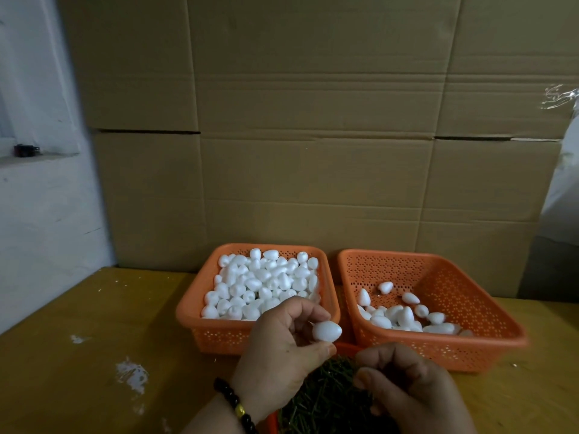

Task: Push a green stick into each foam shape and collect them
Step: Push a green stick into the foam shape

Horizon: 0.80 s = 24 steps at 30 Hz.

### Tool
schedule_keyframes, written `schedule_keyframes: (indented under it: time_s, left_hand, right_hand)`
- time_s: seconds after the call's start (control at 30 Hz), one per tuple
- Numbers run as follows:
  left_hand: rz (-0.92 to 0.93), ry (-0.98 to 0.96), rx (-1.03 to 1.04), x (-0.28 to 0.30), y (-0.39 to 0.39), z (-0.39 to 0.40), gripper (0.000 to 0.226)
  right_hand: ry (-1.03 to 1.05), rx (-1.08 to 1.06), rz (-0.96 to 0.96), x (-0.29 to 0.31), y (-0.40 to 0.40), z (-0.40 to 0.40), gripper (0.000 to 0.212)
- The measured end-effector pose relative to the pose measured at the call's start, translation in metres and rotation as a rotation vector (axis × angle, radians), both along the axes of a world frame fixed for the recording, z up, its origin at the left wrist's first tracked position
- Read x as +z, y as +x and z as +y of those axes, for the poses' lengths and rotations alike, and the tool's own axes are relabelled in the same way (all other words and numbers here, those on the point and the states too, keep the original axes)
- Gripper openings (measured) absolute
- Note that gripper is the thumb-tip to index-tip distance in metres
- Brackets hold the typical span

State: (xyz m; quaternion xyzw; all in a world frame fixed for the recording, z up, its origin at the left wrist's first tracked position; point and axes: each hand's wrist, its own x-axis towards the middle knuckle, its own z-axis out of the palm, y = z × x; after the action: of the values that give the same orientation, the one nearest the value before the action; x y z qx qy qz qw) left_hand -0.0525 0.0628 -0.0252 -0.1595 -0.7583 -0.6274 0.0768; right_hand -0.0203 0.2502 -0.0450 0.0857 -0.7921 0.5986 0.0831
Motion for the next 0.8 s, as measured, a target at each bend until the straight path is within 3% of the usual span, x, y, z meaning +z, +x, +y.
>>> schedule_keyframes:
  time_s: [0.13,0.3,0.53,0.8]
  left_hand:
    - [-0.053,0.027,-0.013,0.0,0.003,0.004,0.031]
    - [-0.257,0.281,-0.142,0.002,0.009,0.01,0.028]
    - [-0.468,0.473,-0.33,0.008,0.01,0.01,0.036]
    - [-0.743,0.862,-0.441,0.004,0.008,0.012,0.031]
  right_hand:
    - [-0.038,-0.022,0.034,0.002,-0.001,0.0,0.014]
    - [-0.082,-0.049,0.026,0.004,-0.001,-0.001,0.006]
    - [-0.153,-0.03,0.037,0.008,0.0,-0.003,0.011]
    - [-0.204,-0.001,0.076,0.011,0.003,-0.005,0.013]
